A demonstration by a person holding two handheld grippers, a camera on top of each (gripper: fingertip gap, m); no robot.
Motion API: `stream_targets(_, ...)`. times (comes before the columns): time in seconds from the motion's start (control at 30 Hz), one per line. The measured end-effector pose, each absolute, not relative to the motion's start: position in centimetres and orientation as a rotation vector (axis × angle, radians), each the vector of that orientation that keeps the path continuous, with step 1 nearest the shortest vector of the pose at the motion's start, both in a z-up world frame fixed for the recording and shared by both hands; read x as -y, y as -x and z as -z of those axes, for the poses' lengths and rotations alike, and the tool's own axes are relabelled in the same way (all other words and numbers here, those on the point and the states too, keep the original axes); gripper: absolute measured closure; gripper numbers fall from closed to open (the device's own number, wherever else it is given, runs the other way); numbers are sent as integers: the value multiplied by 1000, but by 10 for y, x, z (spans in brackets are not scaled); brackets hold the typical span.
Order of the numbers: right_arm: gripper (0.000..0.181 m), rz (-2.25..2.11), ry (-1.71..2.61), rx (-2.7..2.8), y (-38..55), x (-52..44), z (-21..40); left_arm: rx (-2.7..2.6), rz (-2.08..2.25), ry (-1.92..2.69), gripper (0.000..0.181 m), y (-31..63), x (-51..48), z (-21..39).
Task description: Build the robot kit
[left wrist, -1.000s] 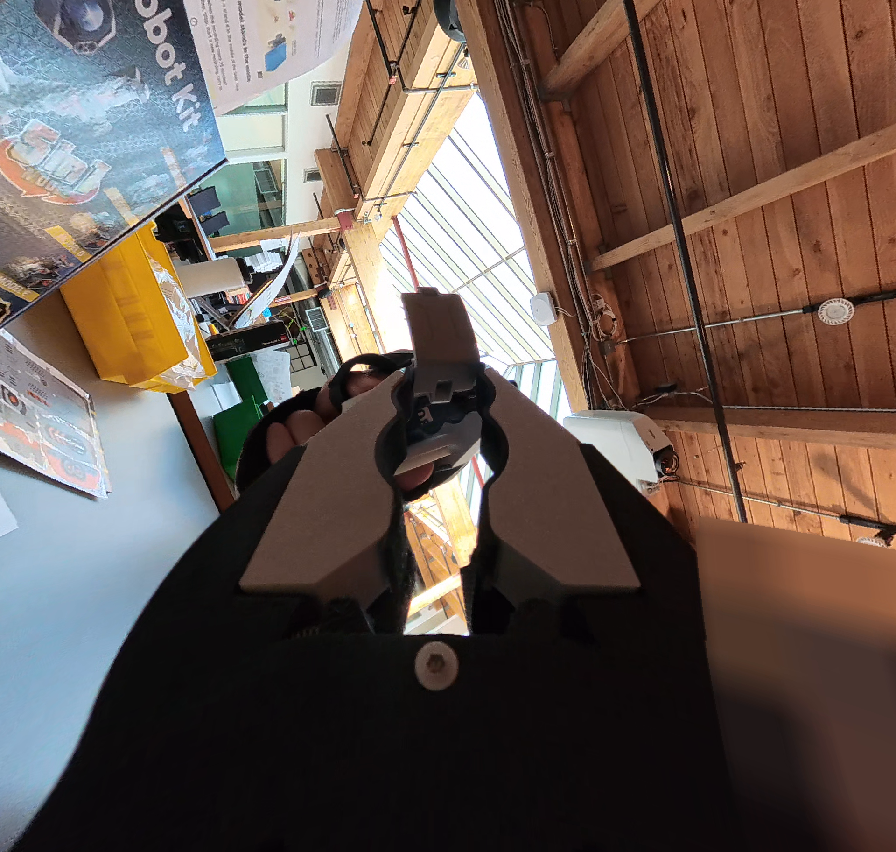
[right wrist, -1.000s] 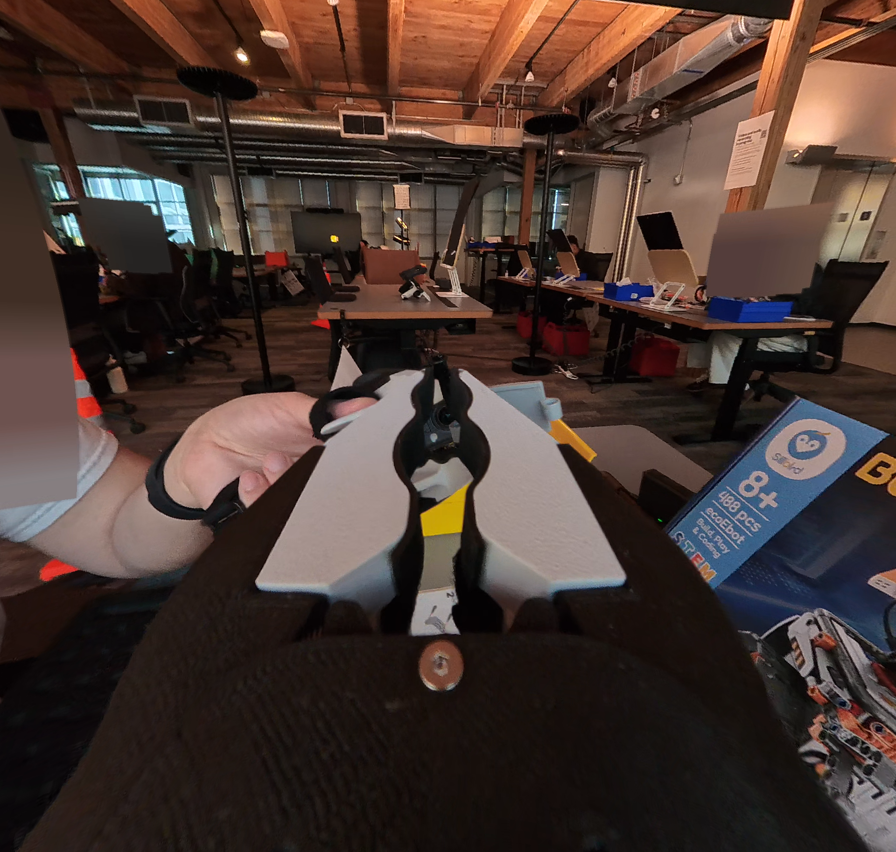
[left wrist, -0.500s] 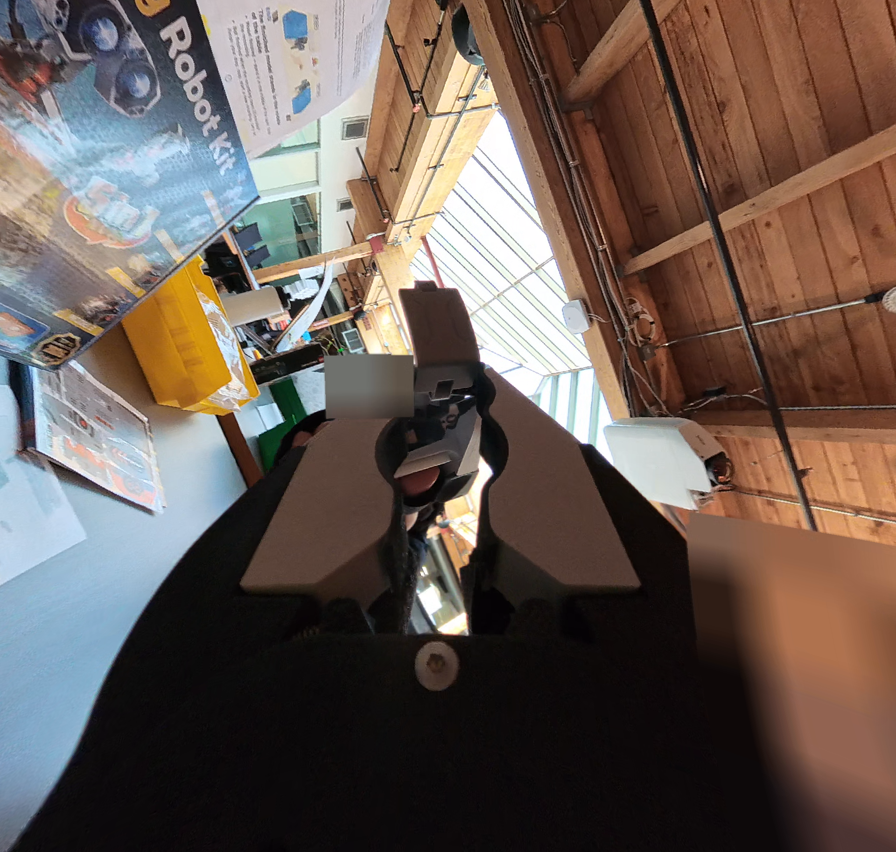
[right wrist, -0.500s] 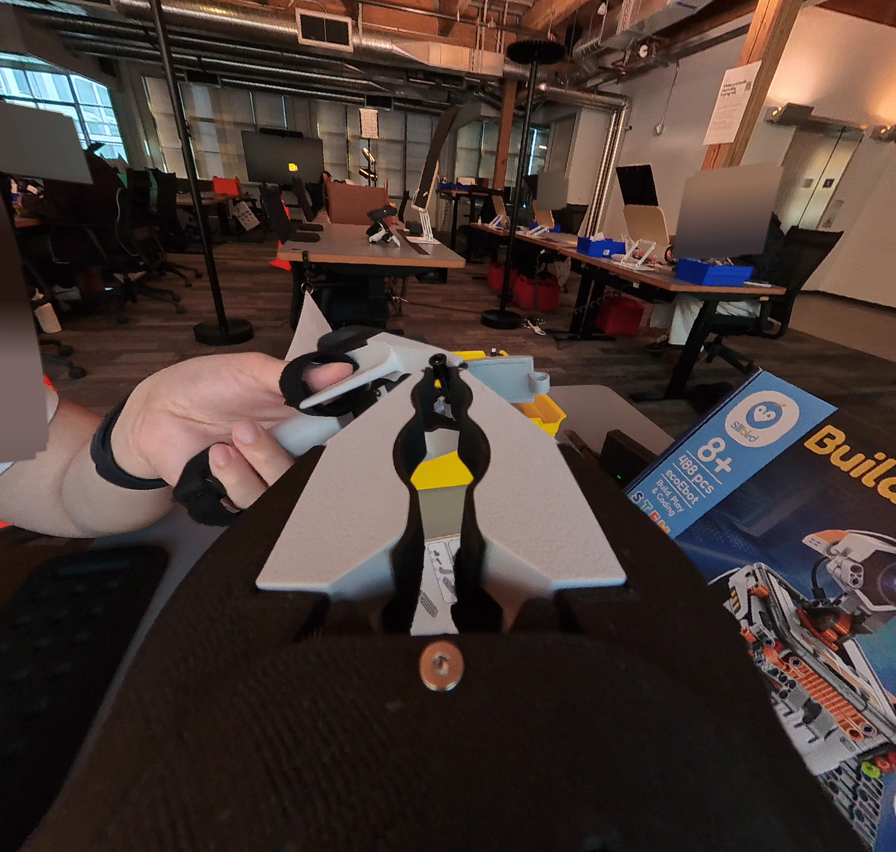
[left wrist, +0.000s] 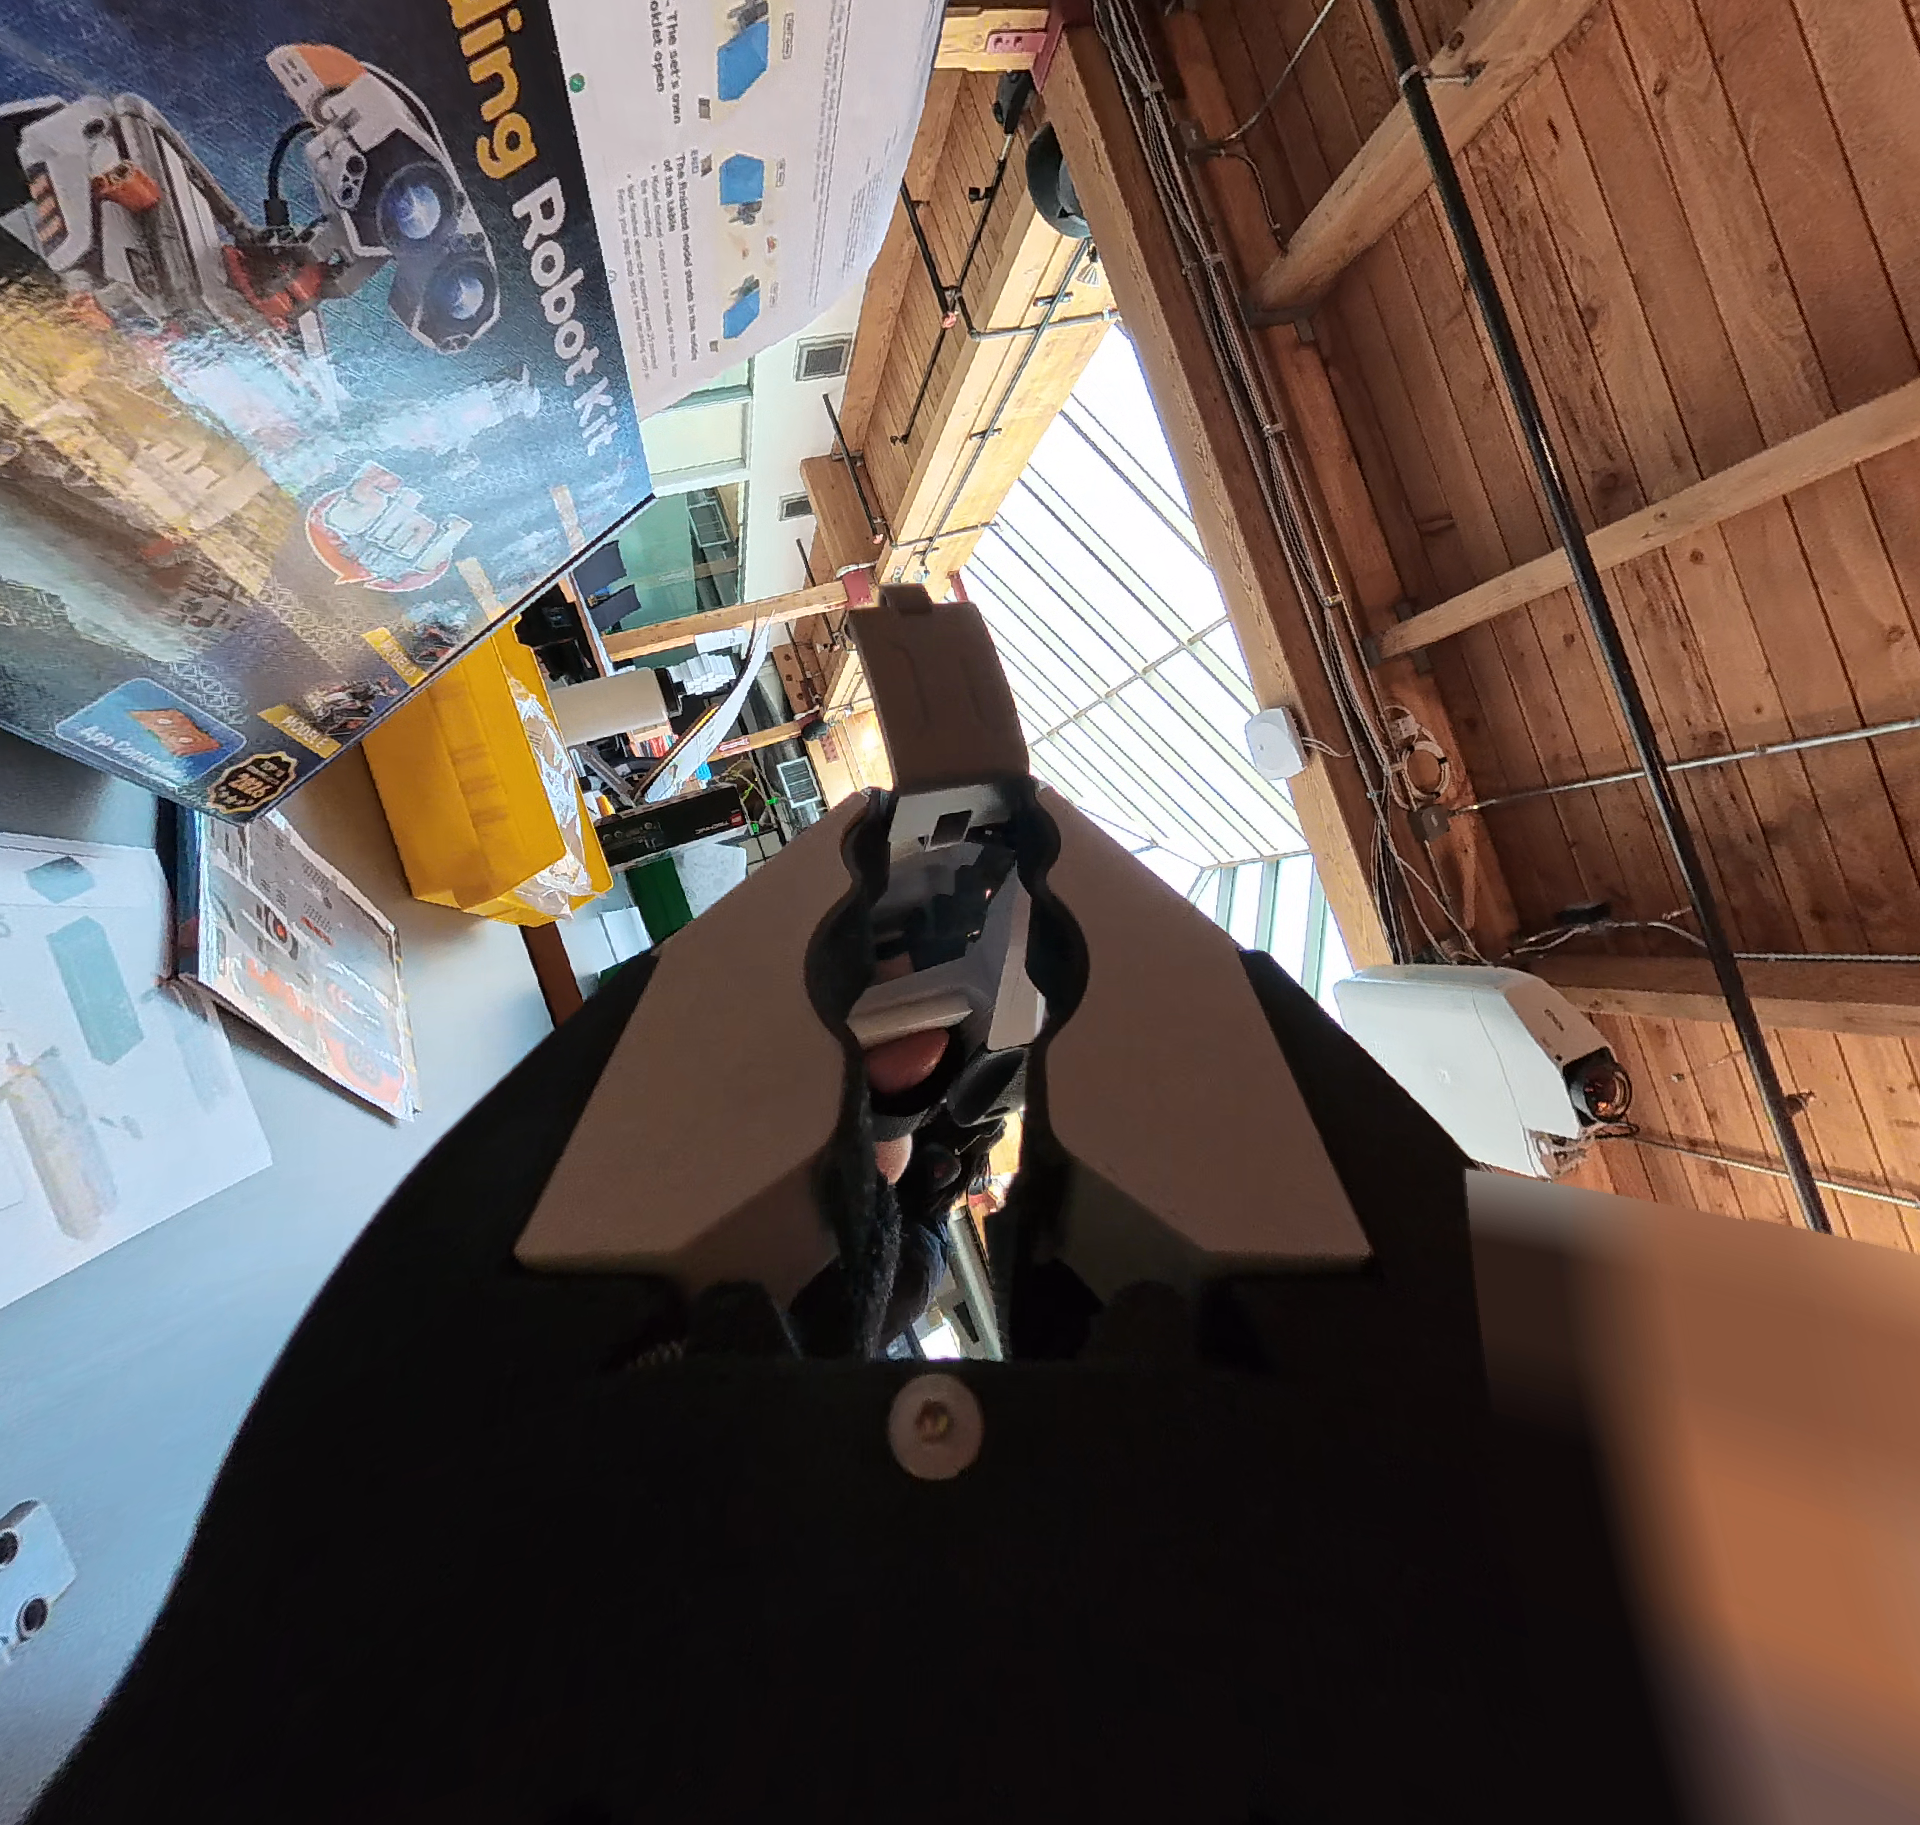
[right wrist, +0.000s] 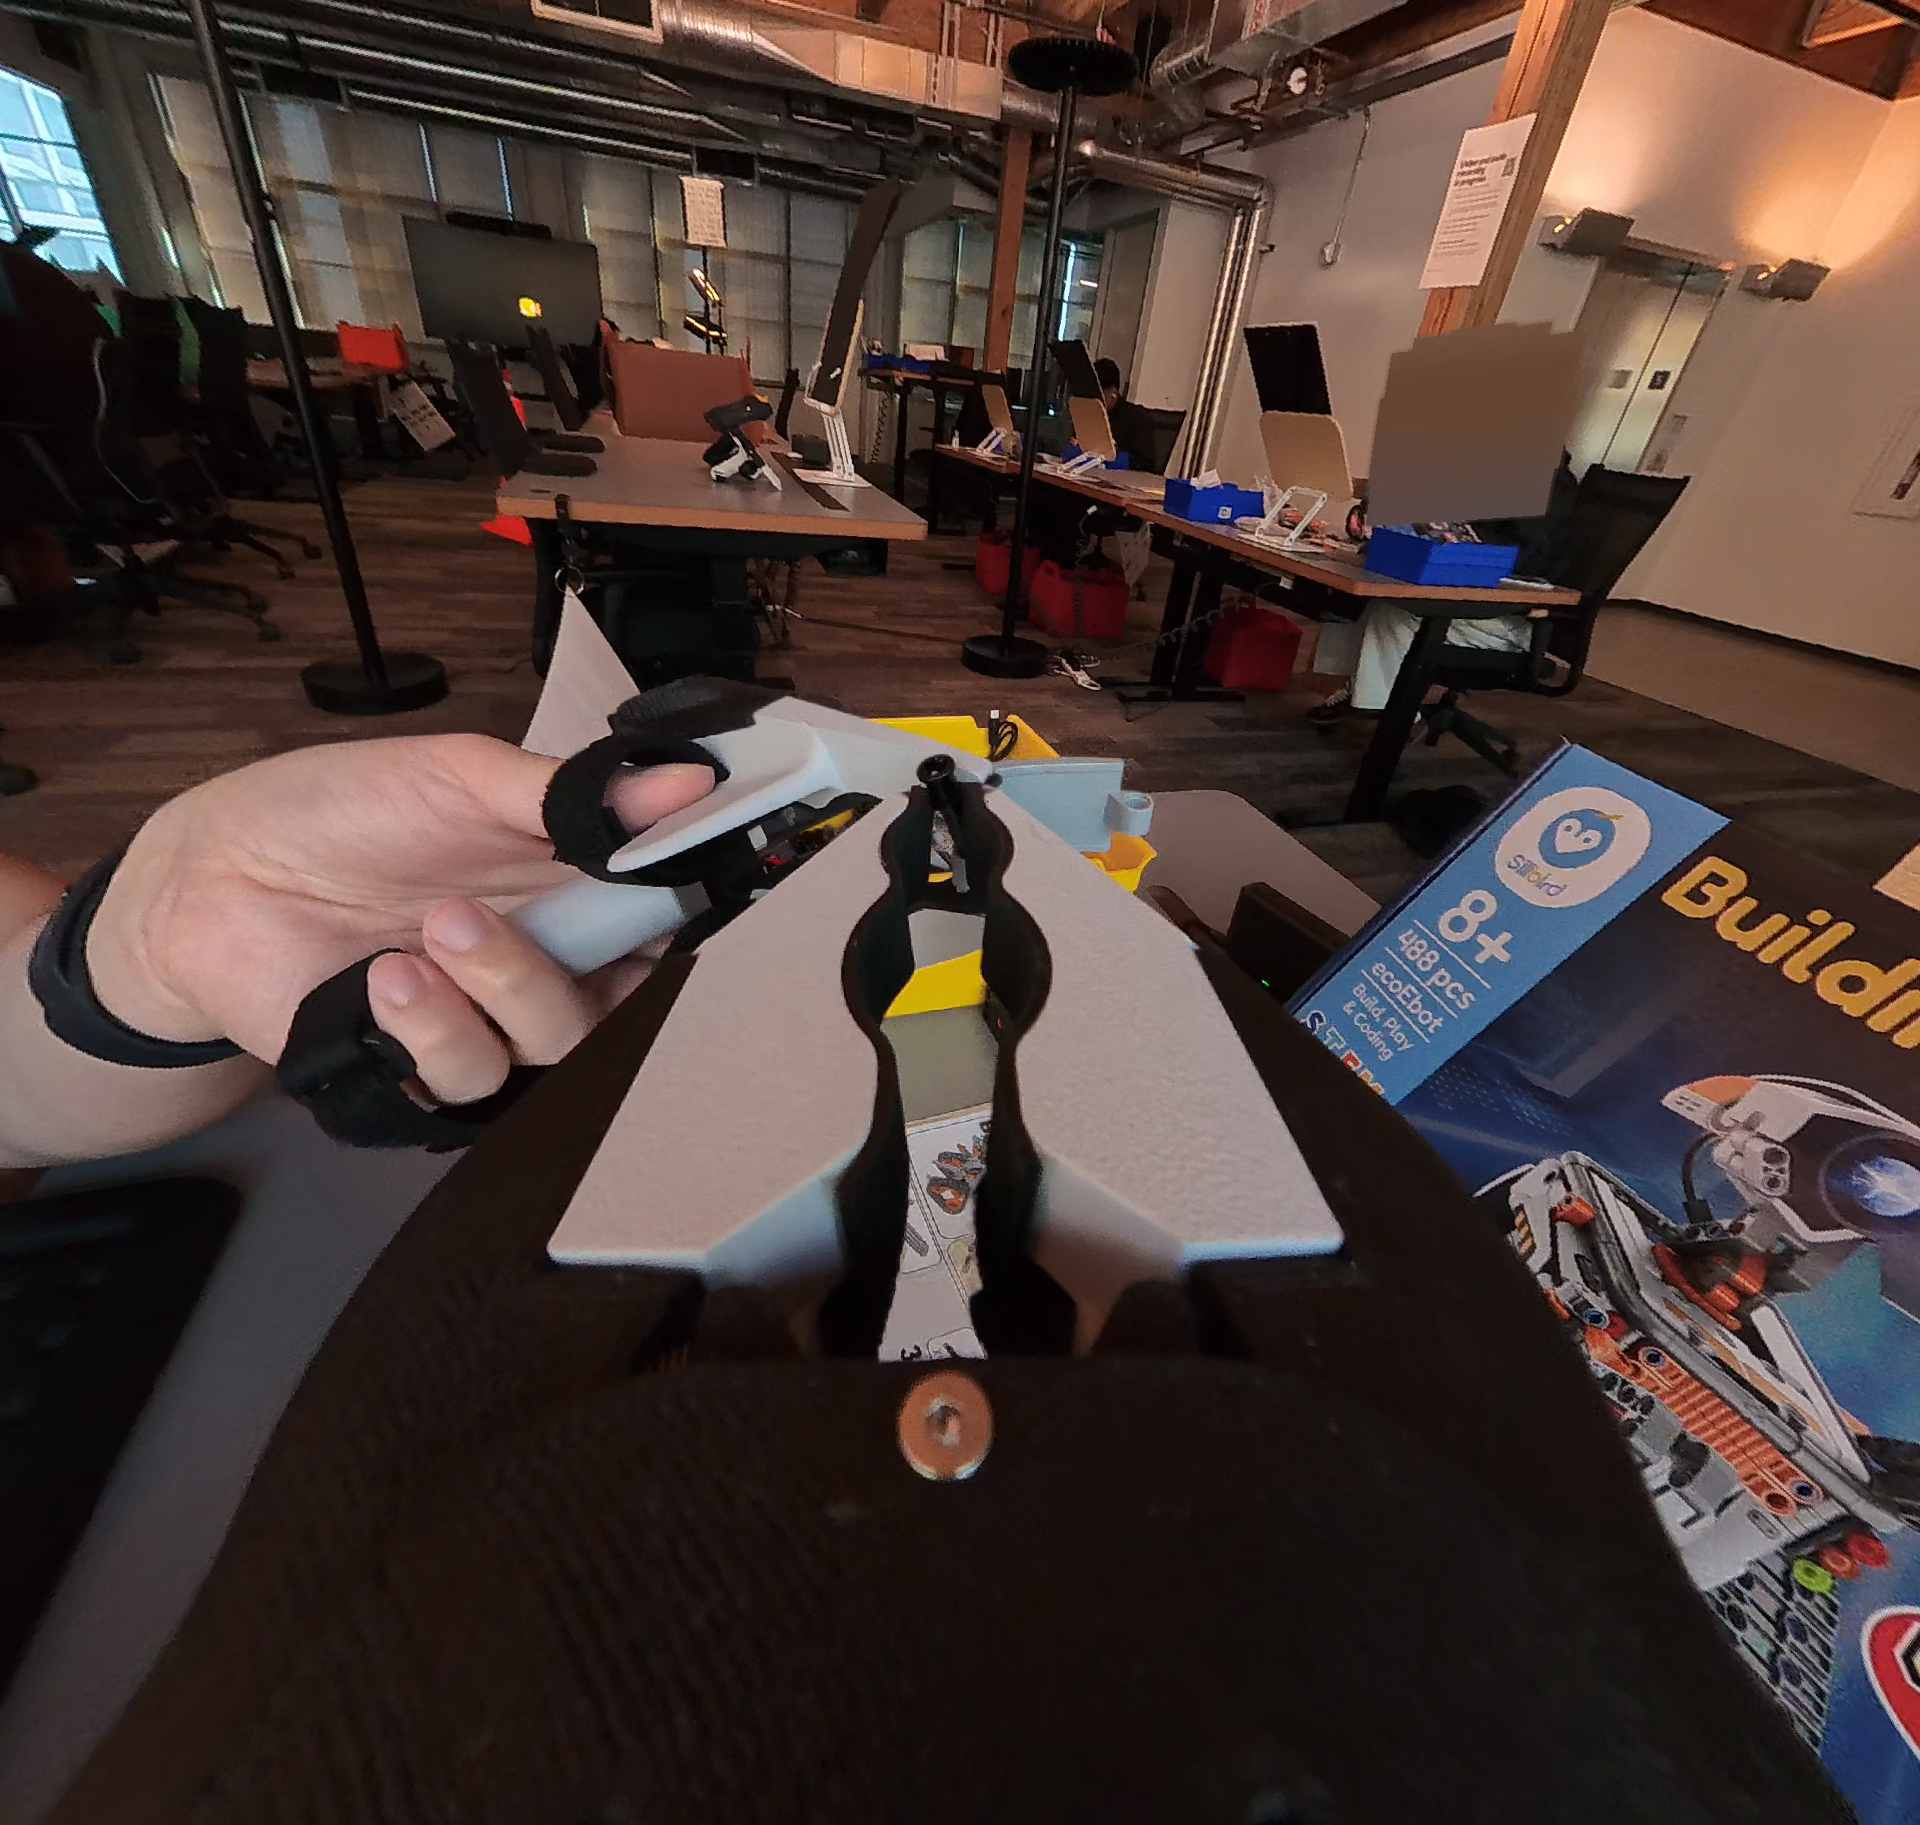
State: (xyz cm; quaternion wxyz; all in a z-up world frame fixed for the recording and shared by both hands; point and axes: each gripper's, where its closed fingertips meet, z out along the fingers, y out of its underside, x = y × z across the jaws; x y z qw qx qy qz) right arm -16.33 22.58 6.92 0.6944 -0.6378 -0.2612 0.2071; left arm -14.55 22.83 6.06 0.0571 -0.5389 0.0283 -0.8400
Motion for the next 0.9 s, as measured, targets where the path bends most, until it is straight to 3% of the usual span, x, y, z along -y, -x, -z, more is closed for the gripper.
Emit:
stream_targets(0.83,177,-624,1487,432,159,-223,-82,-233,2555,1462,159,146,-227,-82)
stream_targets(0.9,177,-561,1506,459,160,-224,-77,-193,2561,1395,170,154,-235,-89)
